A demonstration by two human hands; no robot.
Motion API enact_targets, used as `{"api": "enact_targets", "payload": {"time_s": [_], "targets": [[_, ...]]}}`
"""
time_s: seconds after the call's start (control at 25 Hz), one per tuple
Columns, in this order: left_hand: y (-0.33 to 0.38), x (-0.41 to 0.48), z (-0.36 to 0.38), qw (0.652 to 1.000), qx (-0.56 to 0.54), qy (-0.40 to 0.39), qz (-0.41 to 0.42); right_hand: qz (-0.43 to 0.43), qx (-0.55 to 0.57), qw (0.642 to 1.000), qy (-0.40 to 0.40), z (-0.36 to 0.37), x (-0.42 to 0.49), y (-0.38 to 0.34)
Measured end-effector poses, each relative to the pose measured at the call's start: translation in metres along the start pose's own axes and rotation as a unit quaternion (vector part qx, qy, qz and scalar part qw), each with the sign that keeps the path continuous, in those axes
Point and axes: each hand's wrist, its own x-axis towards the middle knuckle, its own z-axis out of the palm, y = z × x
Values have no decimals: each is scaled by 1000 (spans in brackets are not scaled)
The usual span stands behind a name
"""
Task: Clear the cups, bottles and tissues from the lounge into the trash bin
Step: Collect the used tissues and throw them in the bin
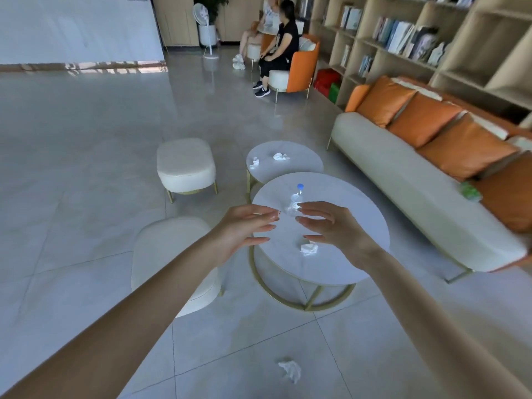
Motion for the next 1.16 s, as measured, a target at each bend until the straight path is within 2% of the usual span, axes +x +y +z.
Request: {"api": "enact_targets", "payload": {"time_s": [0.2,0.28,0.48,0.96,1.16], "targets": [[-41,28,10,998,12,-36,-49,61,12,997,46,-8,3,55],[-78,44,17,995,14,-44,-83,91,17,994,54,-9,8,99],[-204,103,37,990,12,-51,-132,103,35,991,81,-10,38,227],[-657,272,80,977,44,-97,-182,178,-10,979,95,2,113,700],[-782,326,89,975,62,-109,-181,175,-22,980,88,8,145,842]]}}
